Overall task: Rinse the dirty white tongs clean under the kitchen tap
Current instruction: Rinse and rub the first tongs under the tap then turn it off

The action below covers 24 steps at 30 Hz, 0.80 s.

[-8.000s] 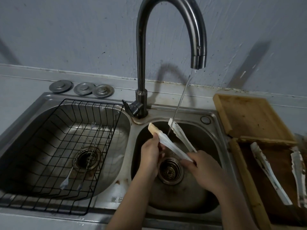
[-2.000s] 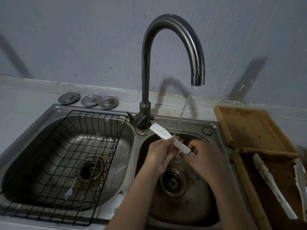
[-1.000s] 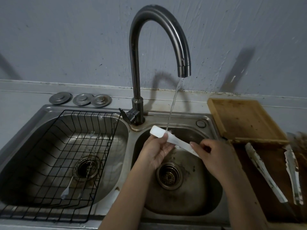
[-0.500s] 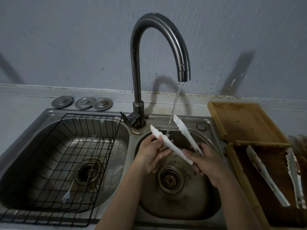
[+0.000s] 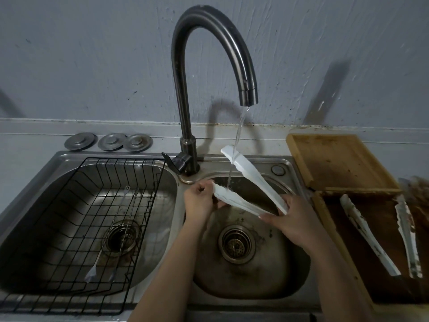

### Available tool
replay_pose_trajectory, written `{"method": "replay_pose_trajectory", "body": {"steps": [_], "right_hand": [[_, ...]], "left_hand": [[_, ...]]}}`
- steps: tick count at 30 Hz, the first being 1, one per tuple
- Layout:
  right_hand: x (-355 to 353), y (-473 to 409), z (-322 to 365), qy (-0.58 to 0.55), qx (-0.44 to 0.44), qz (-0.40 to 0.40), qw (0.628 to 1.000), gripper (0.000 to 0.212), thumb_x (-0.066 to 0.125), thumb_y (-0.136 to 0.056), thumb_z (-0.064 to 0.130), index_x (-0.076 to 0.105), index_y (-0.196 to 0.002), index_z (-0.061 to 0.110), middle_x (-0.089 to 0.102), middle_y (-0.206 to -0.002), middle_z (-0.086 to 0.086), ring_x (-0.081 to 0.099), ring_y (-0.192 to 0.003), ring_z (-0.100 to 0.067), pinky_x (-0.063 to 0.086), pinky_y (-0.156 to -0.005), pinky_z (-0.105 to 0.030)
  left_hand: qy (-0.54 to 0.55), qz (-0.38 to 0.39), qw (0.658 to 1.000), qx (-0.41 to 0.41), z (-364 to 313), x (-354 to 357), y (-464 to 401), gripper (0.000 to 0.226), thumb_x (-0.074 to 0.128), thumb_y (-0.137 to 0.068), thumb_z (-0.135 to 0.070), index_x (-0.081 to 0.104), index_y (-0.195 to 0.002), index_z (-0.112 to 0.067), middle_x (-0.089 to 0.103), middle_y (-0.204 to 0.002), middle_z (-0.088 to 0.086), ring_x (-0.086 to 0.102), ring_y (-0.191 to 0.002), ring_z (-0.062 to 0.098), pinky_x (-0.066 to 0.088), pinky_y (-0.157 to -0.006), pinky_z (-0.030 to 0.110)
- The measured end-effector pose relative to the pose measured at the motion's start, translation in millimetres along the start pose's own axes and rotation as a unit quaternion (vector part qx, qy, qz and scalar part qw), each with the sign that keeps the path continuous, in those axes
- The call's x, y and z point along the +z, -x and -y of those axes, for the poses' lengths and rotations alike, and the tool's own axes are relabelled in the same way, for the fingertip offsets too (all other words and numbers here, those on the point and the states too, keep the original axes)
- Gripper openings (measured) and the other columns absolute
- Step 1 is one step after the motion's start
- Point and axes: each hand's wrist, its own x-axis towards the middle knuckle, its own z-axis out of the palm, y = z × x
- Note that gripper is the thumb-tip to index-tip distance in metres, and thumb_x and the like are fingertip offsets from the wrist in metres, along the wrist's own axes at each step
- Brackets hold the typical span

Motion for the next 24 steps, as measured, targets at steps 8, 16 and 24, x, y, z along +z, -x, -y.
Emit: {"method": "replay_pose_trajectory", "body": {"steps": [8,16,24], "right_hand": [[12,-3,-4,-0.002,0.0,-0.04,0.999,0.027,0.079,-0.071,0.029,0.06,-0.089,0.023,0.064,-0.078,0.002,0.063,-0.075,-0.015,0.054,-0.068,-0.031],[17,-1,-7,-0.056,-0.005,-0.036,0.998,0.025,0.078,-0.073,0.025,0.056,-0.084,0.021,0.056,-0.07,0.007,0.053,-0.065,-0.003,0.04,-0.047,-0.01],[38,-13,3,-0.091,-0.066,-0.095,0.989,0.023,0.076,-0.073,0.024,0.056,-0.063,0.023,0.057,-0.056,0.009,0.054,-0.054,-0.006,0.04,-0.05,-0.019]], "left_hand": [[0.038,-0.015,0.996,-0.084,-8,34,12,0.031,0.066,-0.07,0.014,0.063,-0.093,-0.006,0.07,-0.089,0.01,0.068,-0.08,0.022,0.058,-0.07,0.036],[-0.159,0.024,0.987,0.015,-23,30,5,0.018,0.053,-0.081,-0.01,0.066,-0.072,-0.001,0.073,-0.076,0.019,0.073,-0.075,0.031,0.059,-0.075,0.049],[-0.041,-0.012,0.999,0.014,-26,47,22,0.025,0.065,-0.076,0.008,0.061,-0.099,0.0,0.069,-0.088,0.013,0.069,-0.08,0.02,0.058,-0.074,0.036]]}}
